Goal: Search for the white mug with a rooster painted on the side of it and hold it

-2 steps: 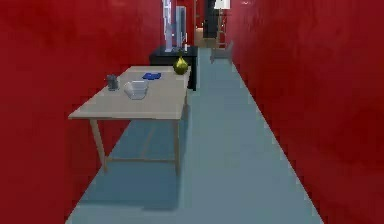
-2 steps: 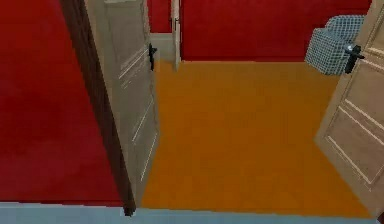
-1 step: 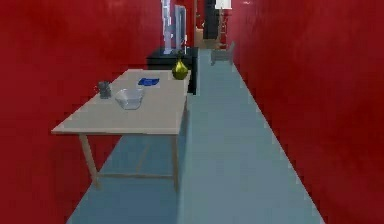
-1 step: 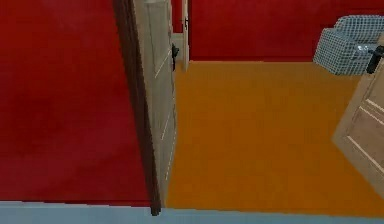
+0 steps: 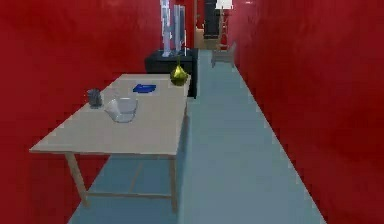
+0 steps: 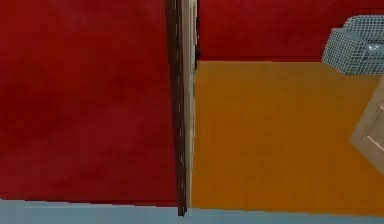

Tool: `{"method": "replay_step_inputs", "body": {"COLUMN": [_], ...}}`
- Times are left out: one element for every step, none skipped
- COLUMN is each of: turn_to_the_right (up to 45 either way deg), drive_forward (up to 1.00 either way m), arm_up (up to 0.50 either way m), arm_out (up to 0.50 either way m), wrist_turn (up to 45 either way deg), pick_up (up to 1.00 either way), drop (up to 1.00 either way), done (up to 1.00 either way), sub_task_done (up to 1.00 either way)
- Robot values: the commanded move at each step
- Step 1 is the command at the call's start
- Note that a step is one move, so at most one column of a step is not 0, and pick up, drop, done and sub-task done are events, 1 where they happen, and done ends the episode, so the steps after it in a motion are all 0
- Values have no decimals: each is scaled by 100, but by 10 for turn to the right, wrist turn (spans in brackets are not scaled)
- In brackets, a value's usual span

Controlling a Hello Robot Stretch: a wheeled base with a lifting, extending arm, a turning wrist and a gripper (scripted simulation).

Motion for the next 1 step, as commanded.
{"method": "replay_step_inputs", "body": {"turn_to_the_right": [360], "drive_forward": [0], "arm_up": [0], "arm_out": [0], "wrist_turn": [0], "pick_up": [0], "drop": [0], "done": [0], "sub_task_done": [0]}}
